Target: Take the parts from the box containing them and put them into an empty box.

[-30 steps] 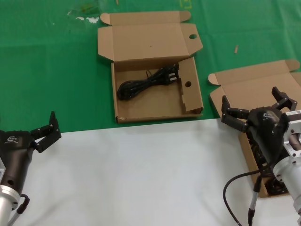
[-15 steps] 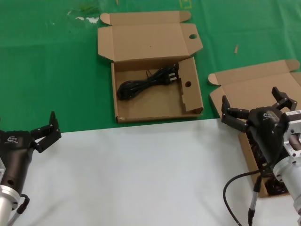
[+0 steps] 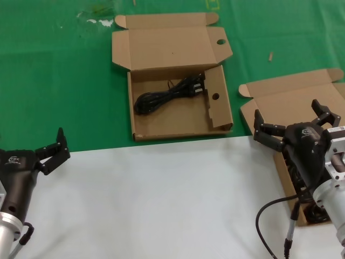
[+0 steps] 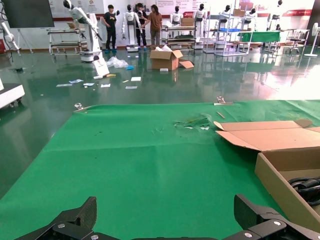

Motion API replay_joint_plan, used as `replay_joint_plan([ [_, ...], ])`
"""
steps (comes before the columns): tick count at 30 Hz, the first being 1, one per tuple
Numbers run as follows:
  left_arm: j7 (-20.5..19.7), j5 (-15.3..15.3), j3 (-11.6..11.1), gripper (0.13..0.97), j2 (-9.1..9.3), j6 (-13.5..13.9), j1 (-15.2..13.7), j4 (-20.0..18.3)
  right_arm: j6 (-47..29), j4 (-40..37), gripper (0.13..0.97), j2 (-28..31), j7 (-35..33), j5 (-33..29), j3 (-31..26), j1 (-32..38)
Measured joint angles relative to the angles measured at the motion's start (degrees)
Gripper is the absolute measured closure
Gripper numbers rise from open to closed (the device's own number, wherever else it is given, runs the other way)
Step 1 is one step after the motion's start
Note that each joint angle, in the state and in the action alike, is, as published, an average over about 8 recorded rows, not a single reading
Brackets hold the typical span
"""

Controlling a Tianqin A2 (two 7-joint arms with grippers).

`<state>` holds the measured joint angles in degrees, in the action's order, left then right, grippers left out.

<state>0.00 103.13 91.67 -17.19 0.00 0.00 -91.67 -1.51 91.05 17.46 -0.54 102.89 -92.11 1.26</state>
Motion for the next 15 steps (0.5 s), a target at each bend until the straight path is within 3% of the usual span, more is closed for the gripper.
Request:
replay_joint_plan([
  [15,0.0,0.0,0.0,0.132,0.0,0.0,0.0,0.0,0.0,0.0,0.129,0.0,0.0,0.0,0.0,0.0],
])
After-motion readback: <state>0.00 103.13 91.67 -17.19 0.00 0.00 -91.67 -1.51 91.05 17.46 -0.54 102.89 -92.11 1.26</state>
